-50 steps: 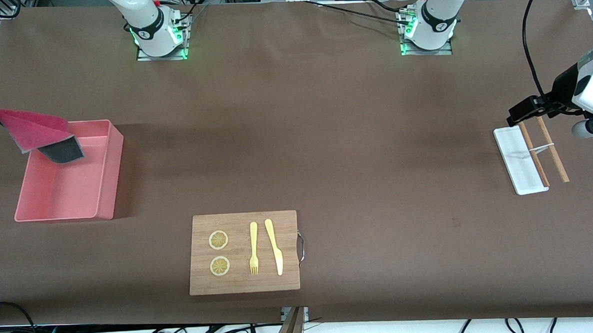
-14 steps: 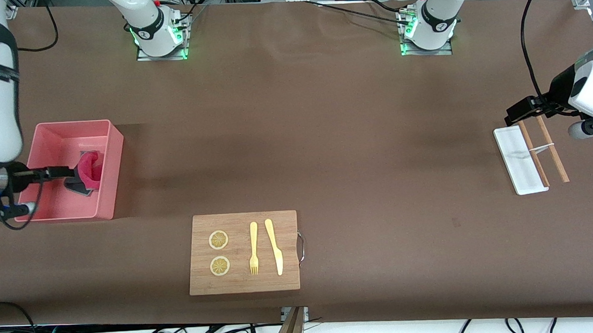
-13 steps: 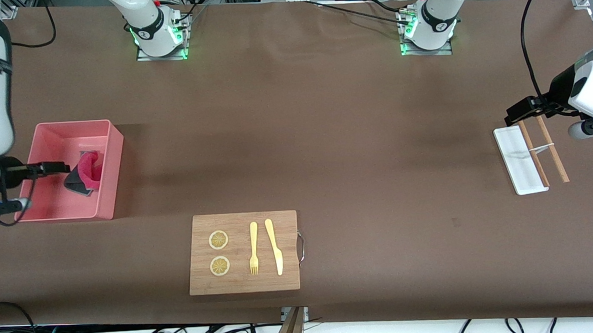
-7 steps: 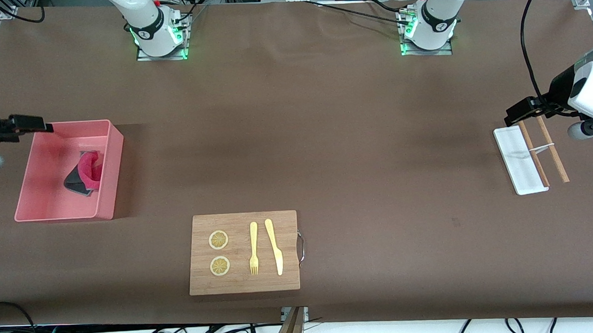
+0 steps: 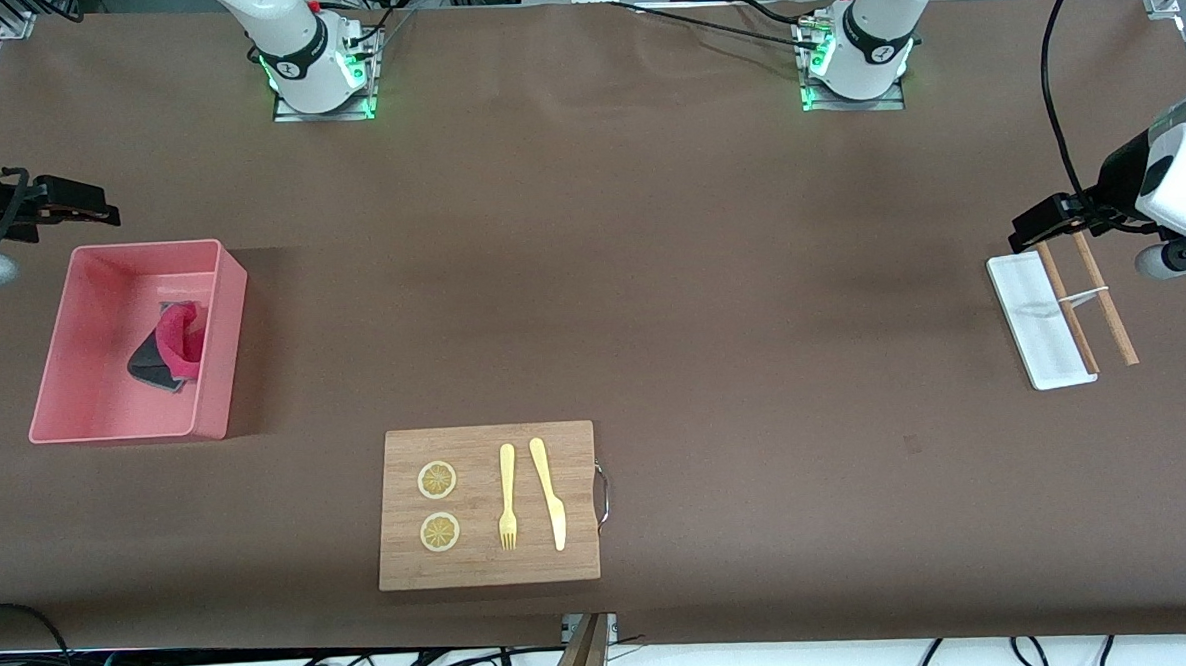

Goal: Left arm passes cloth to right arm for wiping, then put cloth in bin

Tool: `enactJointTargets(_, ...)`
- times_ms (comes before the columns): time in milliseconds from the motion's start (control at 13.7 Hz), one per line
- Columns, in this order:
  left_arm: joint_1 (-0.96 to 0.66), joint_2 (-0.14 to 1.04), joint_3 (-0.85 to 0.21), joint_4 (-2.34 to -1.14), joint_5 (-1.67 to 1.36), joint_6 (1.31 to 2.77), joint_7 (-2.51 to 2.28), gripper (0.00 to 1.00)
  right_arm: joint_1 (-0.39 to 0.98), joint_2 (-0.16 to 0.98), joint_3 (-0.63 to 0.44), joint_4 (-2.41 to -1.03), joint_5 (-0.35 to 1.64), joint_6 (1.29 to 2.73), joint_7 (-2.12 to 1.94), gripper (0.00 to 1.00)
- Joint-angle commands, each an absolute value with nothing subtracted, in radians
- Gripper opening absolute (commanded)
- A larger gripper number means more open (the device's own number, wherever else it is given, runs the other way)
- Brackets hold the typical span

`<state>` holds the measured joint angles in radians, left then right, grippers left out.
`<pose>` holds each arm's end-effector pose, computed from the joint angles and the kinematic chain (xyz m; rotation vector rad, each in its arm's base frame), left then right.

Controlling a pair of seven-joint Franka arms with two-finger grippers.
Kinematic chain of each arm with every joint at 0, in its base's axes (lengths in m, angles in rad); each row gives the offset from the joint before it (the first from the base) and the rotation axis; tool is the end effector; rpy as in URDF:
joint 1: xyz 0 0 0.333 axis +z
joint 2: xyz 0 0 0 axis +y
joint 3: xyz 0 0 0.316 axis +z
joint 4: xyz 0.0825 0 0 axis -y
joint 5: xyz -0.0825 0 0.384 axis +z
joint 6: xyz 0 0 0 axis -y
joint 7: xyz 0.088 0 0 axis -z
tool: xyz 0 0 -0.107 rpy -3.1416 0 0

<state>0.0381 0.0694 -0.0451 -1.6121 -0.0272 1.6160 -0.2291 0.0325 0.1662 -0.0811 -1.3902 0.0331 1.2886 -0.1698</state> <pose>0.5757 -0.0060 0.5696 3.0979 0.3488 -0.1069 0.5725 -0.0195 0.5928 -3.0605 -0.1922 0.4066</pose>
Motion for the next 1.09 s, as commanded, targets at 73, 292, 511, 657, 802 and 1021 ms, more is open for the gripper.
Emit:
enactJointTargets(73, 0.029, 0.08, -0.041, -1.583, 0.002, 1.594, -0.219, 1.0, 0.023, 0.121, -0.071, -1.425, 0.023, 1.36, -0.144, 1.0)
enactJointTargets(292, 0.026, 0.089, -0.044, -1.583, 0.002, 1.594, -0.221, 1.0, 0.018, 0.094, -0.077, -1.437, 0.006, 1.391, -0.146, 1.0)
enactJointTargets(511, 0.026, 0.09, -0.044, -1.583, 0.003, 1.589, -0.221, 1.0, 0.017, 0.095, -0.06, -1.456, -0.035, 1.411, -0.14, 1.0)
enactJointTargets(657, 0.028, 0.087, -0.044, -1.582, 0.002, 1.589, -0.221, 1.0, 0.017, 0.094, -0.023, -1.456, -0.035, 1.41, -0.073, 1.0)
enactJointTargets(802, 0.028, 0.087, -0.044, -1.582, 0.002, 1.589, -0.222, 1.0, 0.017, 0.094, -0.02, -1.459, -0.032, 1.405, -0.026, 1.0)
enactJointTargets(1021, 0.028, 0.089, -0.046, -1.582, 0.002, 1.589, -0.222, 1.0, 0.018, 0.097, -0.021, -1.463, -0.029, 1.405, -0.031, 1.0)
